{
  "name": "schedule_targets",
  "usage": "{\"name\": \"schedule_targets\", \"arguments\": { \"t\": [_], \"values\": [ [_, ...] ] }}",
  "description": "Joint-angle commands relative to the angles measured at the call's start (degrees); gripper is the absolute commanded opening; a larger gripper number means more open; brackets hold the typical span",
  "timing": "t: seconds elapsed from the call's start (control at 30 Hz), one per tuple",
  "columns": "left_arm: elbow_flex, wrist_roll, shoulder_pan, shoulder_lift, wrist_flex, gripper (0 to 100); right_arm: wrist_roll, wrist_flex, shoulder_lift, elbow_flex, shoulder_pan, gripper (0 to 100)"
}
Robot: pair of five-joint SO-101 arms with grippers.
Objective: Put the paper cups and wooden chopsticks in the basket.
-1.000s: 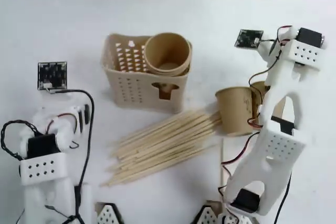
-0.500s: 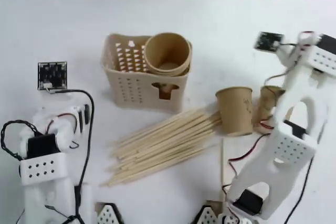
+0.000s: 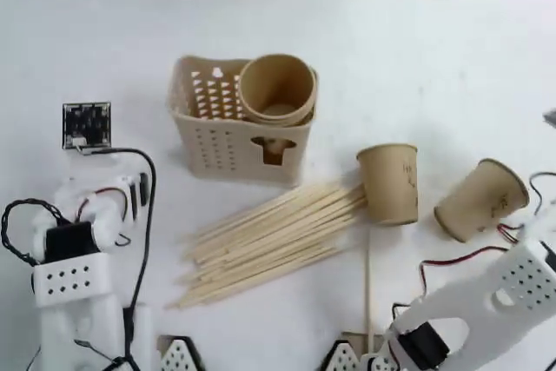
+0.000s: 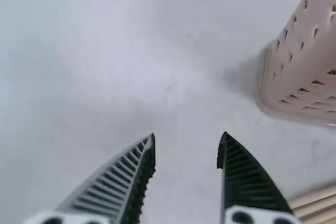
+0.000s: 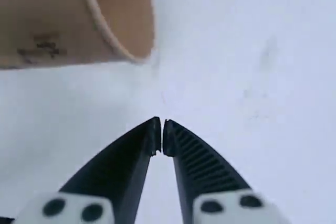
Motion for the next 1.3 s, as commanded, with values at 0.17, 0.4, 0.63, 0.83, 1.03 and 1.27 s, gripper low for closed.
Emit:
{"name": "schedule_targets", "arguments": {
  "t": [0.17,0.4,0.63,0.83,1.03,1.27],
  "values": [
    [-0.2,-0.1,-0.1,-0.7,-1.2,20,8.4,0.5,-9.1,8.7,5.9,1.8],
    [0.4,-0.1,-0.1,-0.7,-2.0,20,1.2,0.4,-22.0,13.4,-7.2,1.8],
    [1.3,-0.1,-0.1,-0.8,-3.3,20,3.9,0.3,-28.8,13.8,-15.6,1.8],
    [1.4,-0.1,-0.1,-0.7,-3.7,20,1.4,-3.4,-28.4,13.9,-16.9,8.9],
    [1.4,-0.1,-0.1,-0.6,-3.7,20,9.1,0.0,-22.5,13.4,-18.0,26.5],
    [1.4,-0.1,-0.2,-0.6,-3.7,20,10.2,0.0,-16.1,13.3,-19.1,26.7]
  ]
}}
